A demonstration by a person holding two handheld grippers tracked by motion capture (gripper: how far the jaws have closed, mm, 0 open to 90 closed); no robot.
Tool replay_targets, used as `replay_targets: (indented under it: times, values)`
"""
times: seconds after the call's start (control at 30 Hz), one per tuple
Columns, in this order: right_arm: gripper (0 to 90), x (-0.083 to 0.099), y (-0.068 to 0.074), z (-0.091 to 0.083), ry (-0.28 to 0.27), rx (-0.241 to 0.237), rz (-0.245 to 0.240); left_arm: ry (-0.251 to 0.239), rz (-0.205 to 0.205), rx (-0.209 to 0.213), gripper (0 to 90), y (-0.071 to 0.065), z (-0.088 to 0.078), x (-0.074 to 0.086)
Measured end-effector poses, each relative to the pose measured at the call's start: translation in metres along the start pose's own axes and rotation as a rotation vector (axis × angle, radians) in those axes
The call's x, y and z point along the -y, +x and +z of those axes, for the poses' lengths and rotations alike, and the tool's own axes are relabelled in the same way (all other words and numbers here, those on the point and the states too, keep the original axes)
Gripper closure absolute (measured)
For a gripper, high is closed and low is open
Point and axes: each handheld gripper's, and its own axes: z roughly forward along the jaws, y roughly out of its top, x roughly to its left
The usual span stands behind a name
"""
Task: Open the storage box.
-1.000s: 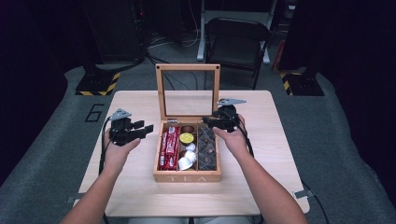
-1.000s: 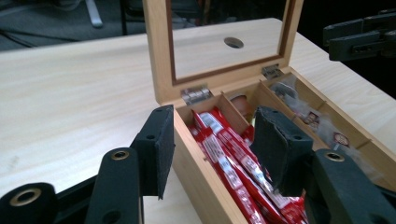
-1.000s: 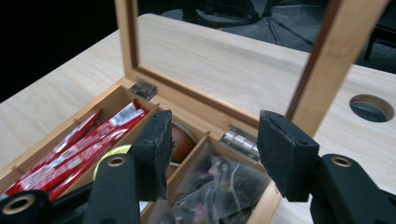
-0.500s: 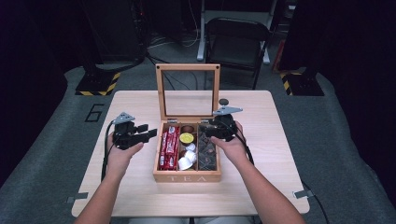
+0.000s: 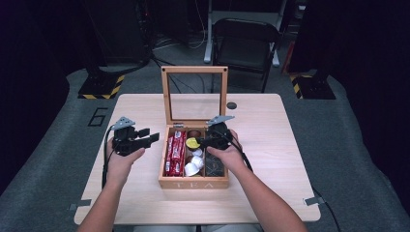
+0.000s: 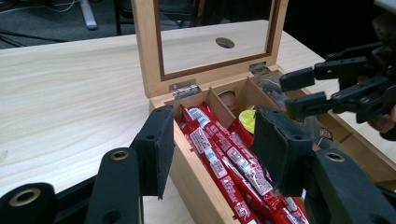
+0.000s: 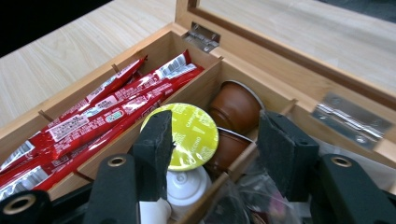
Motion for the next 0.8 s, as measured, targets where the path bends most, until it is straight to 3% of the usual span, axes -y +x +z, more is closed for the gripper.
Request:
replay_targets:
  times: [0.17,0.37,0.5,0.8]
  values:
    - [43.7,-0.001,0.004,0.009,0.017,-0.006,-0.021,-0.005,0.0,-0.007,48.3,0.001,-0.001,0.001]
    - [41.1,-0.002,0.006,0.014,0.016,-0.019,-0.011,-0.007,0.022,-0.018,48.1,-0.001,-0.005,0.001]
    - [35.8,-0.002,0.008,0.018,0.035,-0.052,-0.005,-0.004,0.016,-0.023,48.1,0.0,-0.007,0.002]
    - [30.5,-0.002,0.01,0.024,0.046,-0.066,-0.01,-0.012,0.014,-0.027,48.1,0.001,-0.008,0.003]
